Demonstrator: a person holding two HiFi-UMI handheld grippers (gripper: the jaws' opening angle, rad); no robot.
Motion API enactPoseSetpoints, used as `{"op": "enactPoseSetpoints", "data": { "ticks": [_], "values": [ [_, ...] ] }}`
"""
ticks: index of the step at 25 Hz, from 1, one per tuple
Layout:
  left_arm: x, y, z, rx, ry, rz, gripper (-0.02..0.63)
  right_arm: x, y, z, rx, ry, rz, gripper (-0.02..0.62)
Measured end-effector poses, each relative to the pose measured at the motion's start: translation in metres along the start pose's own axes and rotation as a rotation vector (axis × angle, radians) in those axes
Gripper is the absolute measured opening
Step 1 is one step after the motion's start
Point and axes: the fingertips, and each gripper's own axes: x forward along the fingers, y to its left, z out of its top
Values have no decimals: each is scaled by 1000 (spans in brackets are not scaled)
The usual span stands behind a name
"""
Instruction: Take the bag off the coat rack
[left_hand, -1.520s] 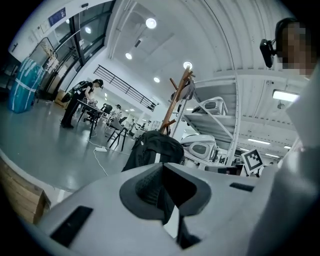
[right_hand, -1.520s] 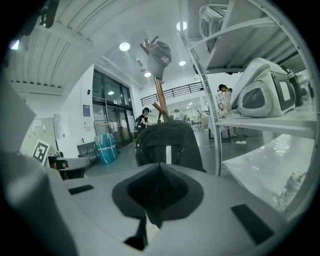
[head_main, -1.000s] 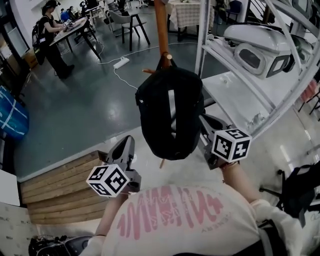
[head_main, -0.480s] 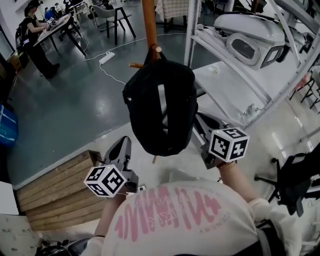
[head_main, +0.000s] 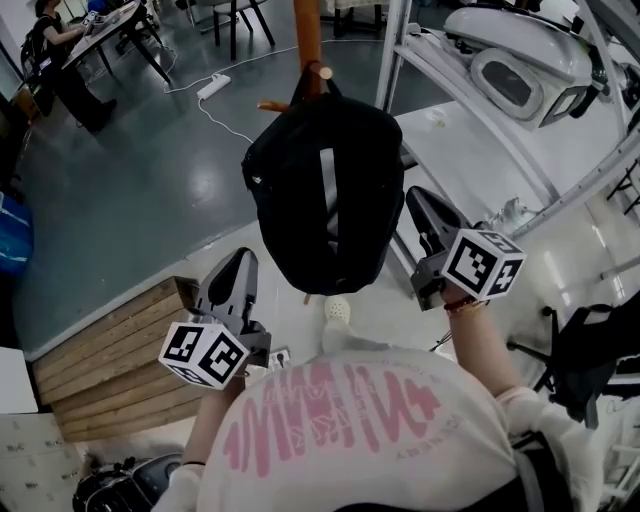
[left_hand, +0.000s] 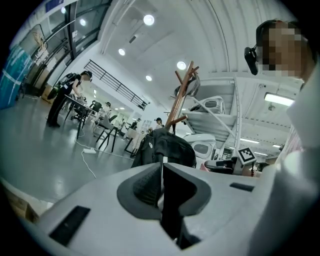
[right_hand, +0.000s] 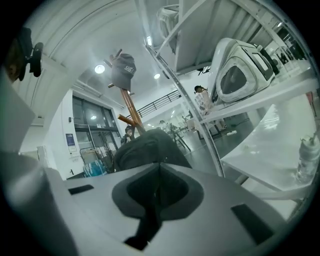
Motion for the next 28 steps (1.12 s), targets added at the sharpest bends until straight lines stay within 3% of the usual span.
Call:
{"op": "enactPoseSetpoints", "data": {
  "ticks": [7, 12, 21, 24, 28],
  "values": [
    [25, 12, 29, 8, -68, -6, 8, 22, 0, 37, -34, -99, 48, 10],
    [47, 19, 43, -8, -87, -14, 8, 43, 5, 61, -78, -122, 111, 127],
    [71, 34, 45, -37, -75, 10, 8, 82, 11, 57, -212, -17, 198, 372],
    [76, 38, 44, -39, -61, 23, 8, 90, 11, 52, -259, 19, 214, 413],
    [80, 42, 40, -31, -44, 26, 8, 100, 10, 46, -223, 38, 238, 423]
  ]
}}
